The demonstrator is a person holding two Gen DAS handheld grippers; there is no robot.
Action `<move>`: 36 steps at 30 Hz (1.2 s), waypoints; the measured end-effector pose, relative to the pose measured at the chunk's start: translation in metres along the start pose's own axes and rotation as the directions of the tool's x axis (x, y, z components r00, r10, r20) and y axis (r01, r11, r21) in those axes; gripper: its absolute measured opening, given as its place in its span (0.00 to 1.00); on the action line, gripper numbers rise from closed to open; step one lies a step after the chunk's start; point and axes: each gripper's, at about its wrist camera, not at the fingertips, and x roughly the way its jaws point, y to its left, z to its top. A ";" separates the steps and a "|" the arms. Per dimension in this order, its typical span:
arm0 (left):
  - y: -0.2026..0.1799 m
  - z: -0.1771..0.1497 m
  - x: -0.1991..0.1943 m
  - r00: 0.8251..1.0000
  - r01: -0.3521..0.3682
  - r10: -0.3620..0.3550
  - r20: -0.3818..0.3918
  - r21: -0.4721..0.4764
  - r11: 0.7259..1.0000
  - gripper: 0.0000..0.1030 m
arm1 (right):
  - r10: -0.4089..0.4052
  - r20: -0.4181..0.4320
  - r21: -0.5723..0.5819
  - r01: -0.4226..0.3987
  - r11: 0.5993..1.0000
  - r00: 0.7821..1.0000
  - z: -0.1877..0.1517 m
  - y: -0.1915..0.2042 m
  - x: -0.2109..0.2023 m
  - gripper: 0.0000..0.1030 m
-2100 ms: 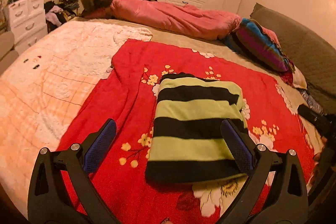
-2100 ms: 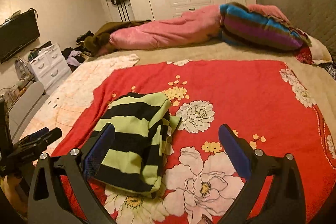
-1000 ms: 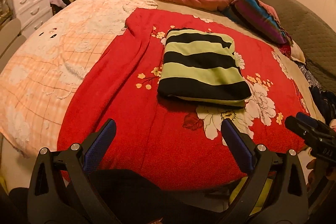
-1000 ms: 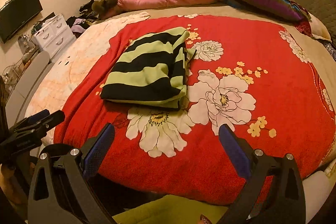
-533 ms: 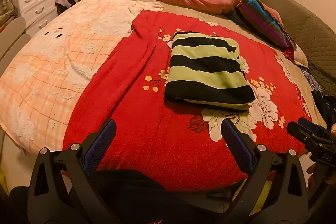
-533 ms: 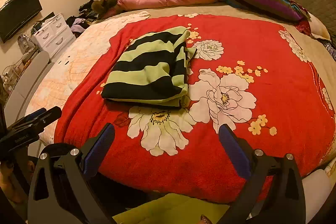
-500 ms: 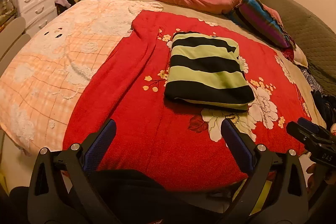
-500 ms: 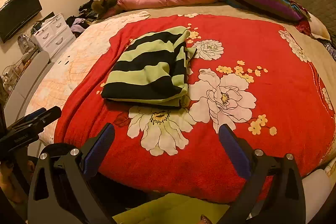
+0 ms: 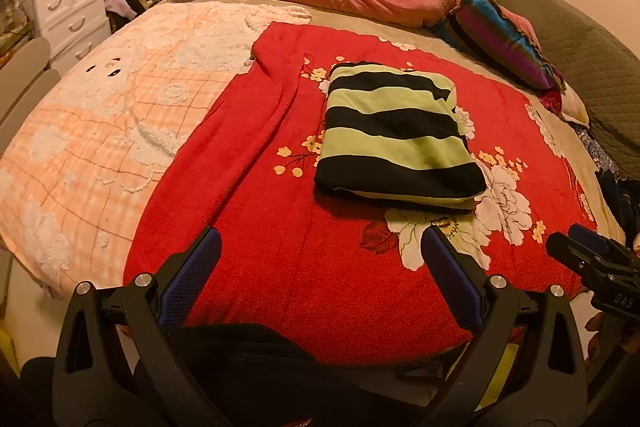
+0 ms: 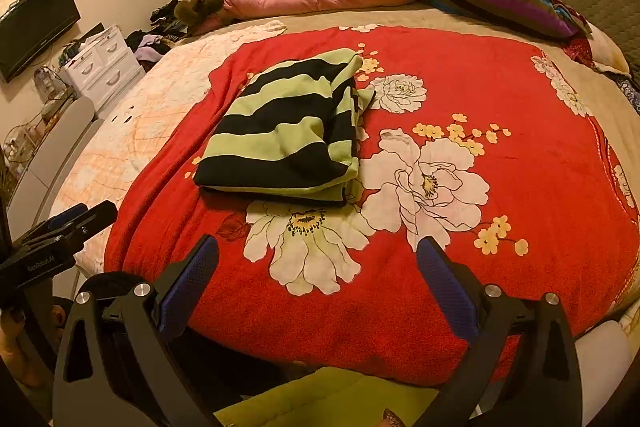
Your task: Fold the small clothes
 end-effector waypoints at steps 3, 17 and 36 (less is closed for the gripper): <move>0.000 0.000 0.000 1.000 -0.002 0.002 0.001 0.000 1.000 0.91 | 0.003 -0.002 0.002 -0.003 1.000 1.000 0.000 0.000 0.000 0.96; 0.000 0.000 -0.002 1.000 -0.001 0.001 0.002 -0.001 1.000 0.91 | 0.006 0.000 0.005 -0.006 1.000 1.000 -0.002 0.002 -0.002 0.96; 0.001 0.001 -0.002 1.000 -0.006 0.006 -0.001 0.002 1.000 0.91 | -0.006 -0.004 0.015 0.006 1.000 1.000 -0.001 -0.002 0.001 0.96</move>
